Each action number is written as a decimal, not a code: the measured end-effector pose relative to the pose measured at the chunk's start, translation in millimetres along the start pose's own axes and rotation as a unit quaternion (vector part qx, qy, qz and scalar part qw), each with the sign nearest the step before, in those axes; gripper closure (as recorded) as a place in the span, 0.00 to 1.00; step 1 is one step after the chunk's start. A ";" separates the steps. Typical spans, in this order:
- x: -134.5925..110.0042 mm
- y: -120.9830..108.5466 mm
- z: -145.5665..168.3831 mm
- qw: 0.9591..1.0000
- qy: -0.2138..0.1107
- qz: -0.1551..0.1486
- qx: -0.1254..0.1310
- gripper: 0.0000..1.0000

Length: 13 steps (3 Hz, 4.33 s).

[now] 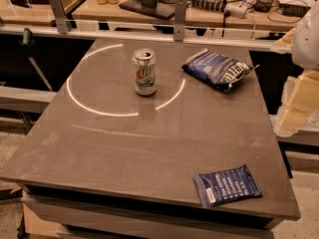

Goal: Move 7up can near rxbar blueberry

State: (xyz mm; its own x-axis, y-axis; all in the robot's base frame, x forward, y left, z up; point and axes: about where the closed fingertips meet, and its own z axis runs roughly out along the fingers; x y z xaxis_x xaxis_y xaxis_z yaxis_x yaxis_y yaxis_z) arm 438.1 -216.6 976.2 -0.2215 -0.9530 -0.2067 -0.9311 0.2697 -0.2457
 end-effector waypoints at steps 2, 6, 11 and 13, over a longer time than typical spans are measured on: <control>-13.7 -12.7 9.6 0.998 -0.056 -0.008 -0.006 0.00; -173.0 -81.1 109.6 0.953 -0.282 -0.019 -0.109 0.00; -271.9 -65.4 170.8 0.926 -0.320 -0.141 -0.143 0.63; -213.4 -93.9 112.0 0.930 -0.334 -0.117 -0.097 1.00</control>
Offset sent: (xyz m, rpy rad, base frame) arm 0.0580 0.0338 -0.0103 0.3659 -0.0470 0.1587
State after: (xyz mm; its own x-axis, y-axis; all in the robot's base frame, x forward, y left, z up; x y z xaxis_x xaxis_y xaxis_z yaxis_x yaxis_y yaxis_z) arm 605.3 -23.2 937.3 0.1632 -0.6672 -0.7268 -0.9804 -0.0269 -0.1954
